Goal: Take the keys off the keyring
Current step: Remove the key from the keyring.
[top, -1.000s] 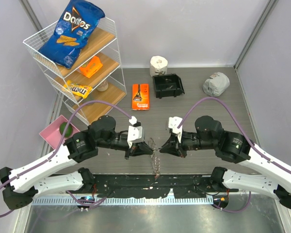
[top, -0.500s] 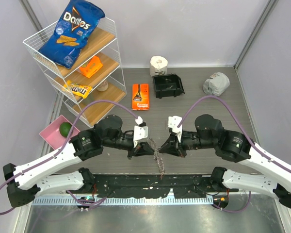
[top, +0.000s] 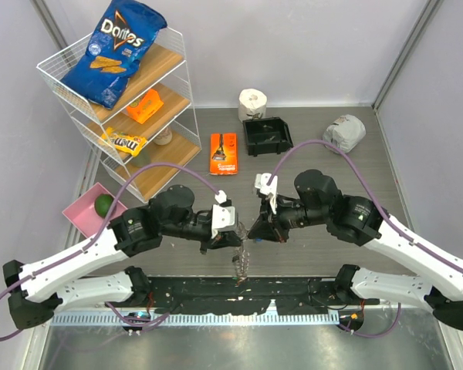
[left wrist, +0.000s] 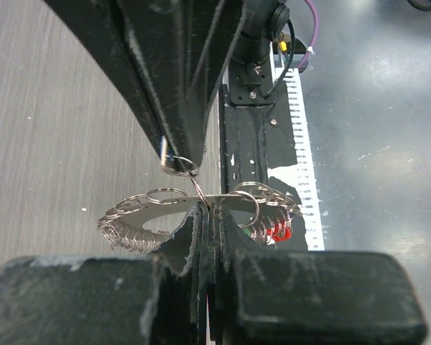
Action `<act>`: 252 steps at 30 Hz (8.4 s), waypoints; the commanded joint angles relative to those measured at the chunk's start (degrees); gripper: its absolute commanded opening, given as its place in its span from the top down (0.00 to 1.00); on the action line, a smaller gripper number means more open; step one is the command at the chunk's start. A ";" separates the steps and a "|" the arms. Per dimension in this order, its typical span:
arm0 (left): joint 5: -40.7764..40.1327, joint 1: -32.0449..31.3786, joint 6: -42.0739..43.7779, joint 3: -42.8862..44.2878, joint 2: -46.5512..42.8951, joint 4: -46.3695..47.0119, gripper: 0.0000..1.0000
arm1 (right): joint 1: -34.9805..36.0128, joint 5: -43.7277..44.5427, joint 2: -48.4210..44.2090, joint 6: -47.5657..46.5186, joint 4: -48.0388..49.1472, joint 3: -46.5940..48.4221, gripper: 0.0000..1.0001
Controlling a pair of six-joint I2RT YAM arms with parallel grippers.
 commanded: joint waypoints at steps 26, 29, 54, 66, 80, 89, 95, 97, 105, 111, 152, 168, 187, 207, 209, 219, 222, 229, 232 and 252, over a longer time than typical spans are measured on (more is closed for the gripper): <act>-1.59 -1.87 -2.96 -6.37 -4.56 14.90 1.00 | -4.94 -7.75 -3.46 0.21 1.58 3.22 0.95; -2.64 -1.87 -3.31 -6.12 -4.03 14.91 1.00 | -4.86 -8.54 -2.67 0.21 0.18 4.36 0.95; -5.37 -1.96 -3.93 -5.15 -5.00 19.91 0.54 | -4.77 -9.60 -1.70 -0.93 -0.79 6.56 0.95; -5.02 -1.87 -4.02 -4.00 -2.10 20.97 0.64 | -4.86 -10.12 -1.70 -0.41 -0.09 6.38 0.95; -2.99 -1.96 -4.81 -2.69 0.54 22.99 0.82 | -4.86 -10.13 -2.14 -0.14 0.61 5.86 0.95; -2.73 -1.87 -4.28 -3.91 -0.43 21.85 1.00 | -4.94 -5.40 -3.54 -0.23 -0.79 5.86 0.95; -1.42 -1.96 -4.37 -5.85 -2.80 22.20 1.00 | -4.94 0.68 -5.65 -0.14 -1.14 4.71 0.95; -0.98 -1.87 -4.19 -6.02 -3.24 21.68 1.00 | -4.94 2.52 -6.00 -0.14 -1.06 4.63 0.95; 3.33 -1.96 -4.19 -5.32 -2.63 20.18 1.00 | -4.94 3.50 -5.83 2.93 -0.35 4.63 0.95; 2.11 -1.96 -5.51 -6.46 -3.50 21.41 1.00 | -4.94 3.67 -6.27 2.93 -0.27 4.36 0.95; 7.20 -1.96 -5.60 -0.57 -3.06 12.97 1.00 | -3.54 -15.75 -14.36 -0.32 18.98 -12.51 0.66; 7.55 -1.96 -4.37 -1.72 -5.35 14.73 1.00 | -2.66 -17.42 -12.60 2.14 21.00 -13.22 0.68; 6.94 -1.96 -3.66 -1.81 -4.21 13.24 1.00 | -1.69 -18.30 -12.25 2.49 21.01 -11.55 0.95; 3.77 -3.01 2.40 0.31 -2.97 4.44 1.00 | -1.78 -15.58 -9.08 3.11 14.59 -6.89 0.95; 3.16 -3.01 2.66 -0.57 -4.29 5.93 1.00 | -1.69 -15.75 -9.52 2.85 14.41 -7.24 0.95; -0.18 -3.01 2.13 -1.63 -6.67 7.52 1.00 | -1.69 -15.49 -12.51 3.37 14.24 -9.44 0.95; -0.53 -3.01 2.14 -2.16 -6.67 8.05 1.00 | -1.78 -15.84 -12.25 3.72 14.50 -9.44 0.95; -0.09 -3.01 1.52 -0.23 -4.56 6.21 1.00 | -1.69 -17.16 -12.60 3.02 15.73 -8.91 0.95; -0.27 -3.01 2.05 -0.14 -4.03 5.94 1.00 | -1.78 -18.03 -10.67 4.07 15.73 -7.51 0.95; -5.19 -4.16 3.45 1.71 -0.70 2.96 1.00 | -1.69 -18.57 -6.54 7.59 20.91 -6.54 0.95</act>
